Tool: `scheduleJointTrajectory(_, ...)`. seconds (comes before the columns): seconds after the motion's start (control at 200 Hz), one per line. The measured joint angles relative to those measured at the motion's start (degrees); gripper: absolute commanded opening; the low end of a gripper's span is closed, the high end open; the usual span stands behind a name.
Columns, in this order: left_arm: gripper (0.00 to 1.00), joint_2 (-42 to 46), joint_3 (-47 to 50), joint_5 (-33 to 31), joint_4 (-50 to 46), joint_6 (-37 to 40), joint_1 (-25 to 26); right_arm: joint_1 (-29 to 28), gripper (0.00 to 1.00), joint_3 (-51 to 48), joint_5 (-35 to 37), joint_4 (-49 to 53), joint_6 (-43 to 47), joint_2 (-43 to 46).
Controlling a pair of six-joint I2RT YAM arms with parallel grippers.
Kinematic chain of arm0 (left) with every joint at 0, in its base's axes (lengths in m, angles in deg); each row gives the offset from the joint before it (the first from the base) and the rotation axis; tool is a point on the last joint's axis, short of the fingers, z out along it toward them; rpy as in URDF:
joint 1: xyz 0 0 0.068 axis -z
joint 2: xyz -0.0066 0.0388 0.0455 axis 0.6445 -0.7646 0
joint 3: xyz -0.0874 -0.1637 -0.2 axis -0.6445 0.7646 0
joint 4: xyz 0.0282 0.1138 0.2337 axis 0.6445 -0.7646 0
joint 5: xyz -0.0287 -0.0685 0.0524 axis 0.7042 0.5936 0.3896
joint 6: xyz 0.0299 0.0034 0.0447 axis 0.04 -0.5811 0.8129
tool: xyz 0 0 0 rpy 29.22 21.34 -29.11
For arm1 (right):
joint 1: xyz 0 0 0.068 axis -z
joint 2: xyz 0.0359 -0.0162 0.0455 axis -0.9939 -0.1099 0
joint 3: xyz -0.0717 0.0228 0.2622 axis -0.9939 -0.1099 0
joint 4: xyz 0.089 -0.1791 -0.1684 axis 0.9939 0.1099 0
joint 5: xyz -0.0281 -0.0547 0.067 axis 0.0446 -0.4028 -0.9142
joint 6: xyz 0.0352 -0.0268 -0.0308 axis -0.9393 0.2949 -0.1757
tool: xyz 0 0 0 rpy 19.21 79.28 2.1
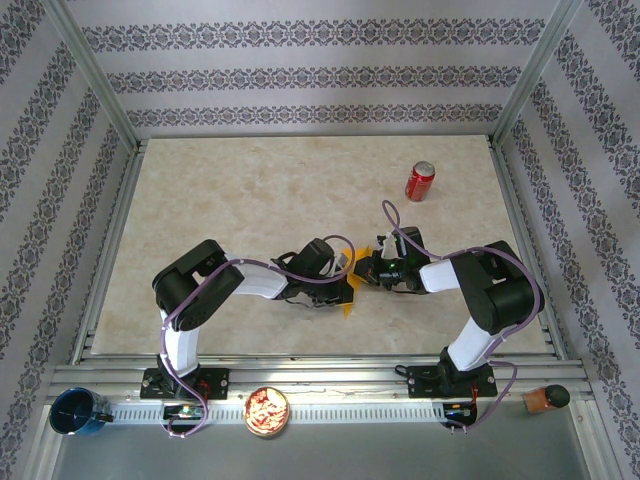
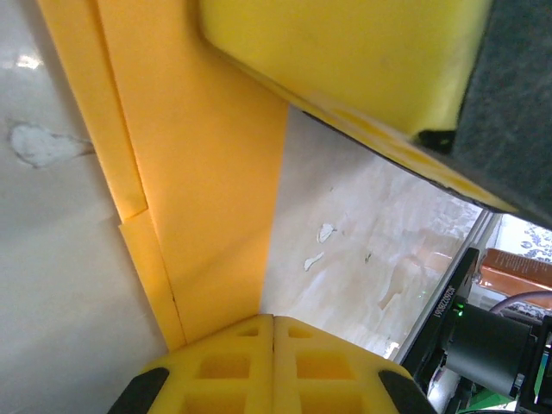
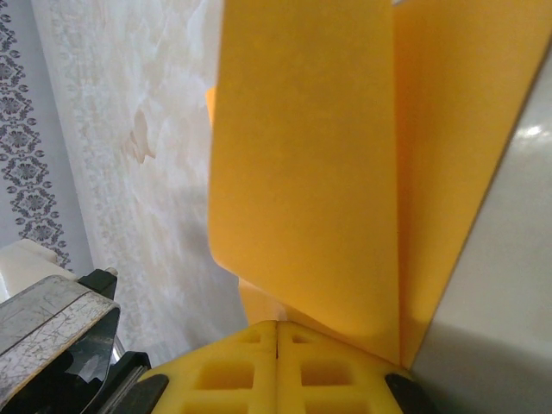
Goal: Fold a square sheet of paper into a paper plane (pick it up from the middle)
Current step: Fold the wing for the fifth time at the center of the table.
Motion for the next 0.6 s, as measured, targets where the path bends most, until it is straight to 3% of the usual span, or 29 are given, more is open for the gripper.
scheduleJointTrajectory(0.6,0.00,6.4,5.0,-2.5,-6.5,3.0,3.9,0.0,0.08,0.0,0.0,0.0,0.0,0.0)
